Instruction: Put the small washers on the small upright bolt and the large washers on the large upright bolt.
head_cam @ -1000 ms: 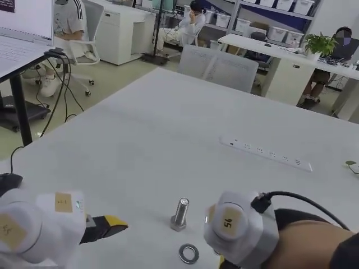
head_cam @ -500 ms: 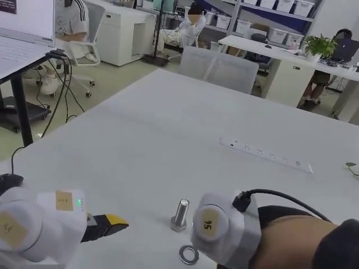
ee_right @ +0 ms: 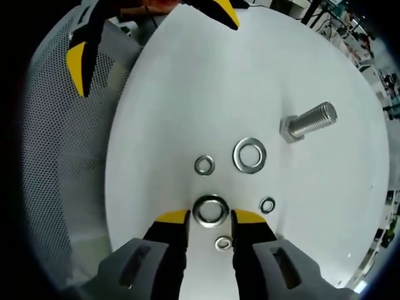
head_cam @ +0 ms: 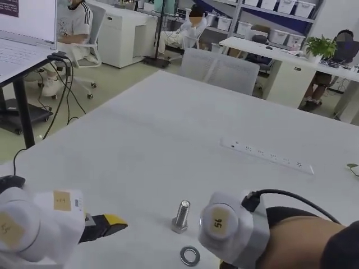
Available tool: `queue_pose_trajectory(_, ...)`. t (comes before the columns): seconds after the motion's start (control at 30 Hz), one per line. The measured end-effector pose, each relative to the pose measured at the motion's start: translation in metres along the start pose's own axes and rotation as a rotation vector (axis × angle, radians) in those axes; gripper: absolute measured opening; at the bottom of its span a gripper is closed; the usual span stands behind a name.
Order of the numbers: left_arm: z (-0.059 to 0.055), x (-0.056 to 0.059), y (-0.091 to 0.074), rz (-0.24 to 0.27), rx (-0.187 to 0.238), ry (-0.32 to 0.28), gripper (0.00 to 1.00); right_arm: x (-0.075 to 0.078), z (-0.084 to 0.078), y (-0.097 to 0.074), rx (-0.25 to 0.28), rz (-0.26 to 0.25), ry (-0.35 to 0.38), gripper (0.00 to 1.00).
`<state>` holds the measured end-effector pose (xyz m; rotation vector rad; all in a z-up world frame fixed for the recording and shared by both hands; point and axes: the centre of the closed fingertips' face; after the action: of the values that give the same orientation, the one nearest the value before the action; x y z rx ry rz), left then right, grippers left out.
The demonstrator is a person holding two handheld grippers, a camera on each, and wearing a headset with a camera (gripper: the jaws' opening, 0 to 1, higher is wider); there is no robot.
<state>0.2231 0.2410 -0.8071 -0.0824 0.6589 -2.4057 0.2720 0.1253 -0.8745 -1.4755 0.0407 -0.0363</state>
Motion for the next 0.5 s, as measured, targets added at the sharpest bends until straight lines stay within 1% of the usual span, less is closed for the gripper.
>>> queue_pose_trajectory(0.1,-0.0004,0.0003,0.0001,0.001,-0.003,0.0,0.89,-0.0012,-0.0001,0.0003,-0.004,0.006,0.002,0.27)
queue_pose_trajectory(0.27,0.0001,0.0008,0.0002,0.001,-0.003,0.001,0.89,-0.0056,0.0012,0.0012,-0.025,-0.003,-0.011,0.26)
queue_pose_trajectory(0.33,0.0005,0.001,0.0002,0.001,-0.003,0.003,0.89,-0.0051,0.0015,0.0018,-0.031,-0.011,-0.017,0.26)
queue_pose_trajectory(0.37,0.0008,0.0011,0.0001,0.001,-0.003,0.004,0.89,-0.005,0.0015,0.0015,-0.033,-0.014,-0.028,0.26)
queue_pose_trajectory(0.47,0.0011,0.0007,-0.0004,0.004,-0.002,0.004,0.88,-0.0044,0.0011,0.0008,-0.035,-0.014,-0.025,0.25)
queue_pose_trajectory(0.5,0.0013,0.0006,-0.0007,0.006,-0.001,0.004,0.88,-0.0044,0.0016,0.0008,-0.029,-0.014,-0.035,0.25)
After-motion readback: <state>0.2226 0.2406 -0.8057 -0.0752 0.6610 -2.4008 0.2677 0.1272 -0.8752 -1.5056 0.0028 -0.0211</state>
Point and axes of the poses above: the centre of the closed fingertips' face, and the gripper's own axes: y roughly forward along the fingers, x roughly to its right, z roughly out of its top, and after that the axes turned 12 degrees about y, right-handed
